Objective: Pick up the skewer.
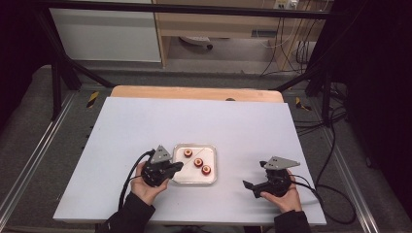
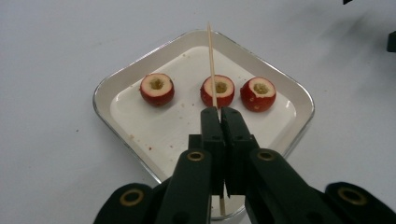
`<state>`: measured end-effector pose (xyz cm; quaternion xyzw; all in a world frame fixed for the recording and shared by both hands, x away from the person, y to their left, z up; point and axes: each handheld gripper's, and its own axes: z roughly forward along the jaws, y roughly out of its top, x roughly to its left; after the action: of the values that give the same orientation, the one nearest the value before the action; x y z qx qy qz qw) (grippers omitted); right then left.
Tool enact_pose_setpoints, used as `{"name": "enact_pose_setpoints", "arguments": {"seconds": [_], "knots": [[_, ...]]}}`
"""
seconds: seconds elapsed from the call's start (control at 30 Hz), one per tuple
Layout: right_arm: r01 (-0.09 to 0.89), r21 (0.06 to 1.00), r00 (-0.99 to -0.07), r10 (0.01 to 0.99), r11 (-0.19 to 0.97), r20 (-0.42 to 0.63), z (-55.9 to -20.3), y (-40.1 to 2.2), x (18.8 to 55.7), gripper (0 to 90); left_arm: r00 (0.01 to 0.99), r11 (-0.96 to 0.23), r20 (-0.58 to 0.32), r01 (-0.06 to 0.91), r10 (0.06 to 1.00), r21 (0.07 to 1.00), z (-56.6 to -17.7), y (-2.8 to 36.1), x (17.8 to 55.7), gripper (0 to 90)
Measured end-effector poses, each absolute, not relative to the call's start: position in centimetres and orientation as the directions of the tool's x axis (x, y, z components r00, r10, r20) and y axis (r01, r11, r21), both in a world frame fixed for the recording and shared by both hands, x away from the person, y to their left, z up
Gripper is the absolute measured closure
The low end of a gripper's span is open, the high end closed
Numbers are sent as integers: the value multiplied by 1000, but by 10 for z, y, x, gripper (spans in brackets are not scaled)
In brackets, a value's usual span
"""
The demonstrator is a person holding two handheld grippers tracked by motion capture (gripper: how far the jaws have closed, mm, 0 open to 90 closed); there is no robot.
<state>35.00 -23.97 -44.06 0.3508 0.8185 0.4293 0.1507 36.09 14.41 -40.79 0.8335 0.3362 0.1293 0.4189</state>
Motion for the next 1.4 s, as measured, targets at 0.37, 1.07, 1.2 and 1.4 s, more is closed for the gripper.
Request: {"name": "enact_pose_setpoints", "arguments": {"seconds": [0.37,1.07,1.2,1.4], "knots": [[376,787,-746,664,490,-57,-432,-214,351,18,784,-481,-56,433,618,762,-401,143,362,888],[146,684,-800,492,715,-343,-406,-165,343,90,862,-596,-15,363,507,716,-385,105,362,888],[108,653,-800,455,749,-390,-406,-157,340,114,872,-611,-15,355,489,708,-385,95,361,888],[34,603,-795,387,797,-467,-406,-150,336,176,889,-633,-15,339,458,696,-386,81,360,888]]}}
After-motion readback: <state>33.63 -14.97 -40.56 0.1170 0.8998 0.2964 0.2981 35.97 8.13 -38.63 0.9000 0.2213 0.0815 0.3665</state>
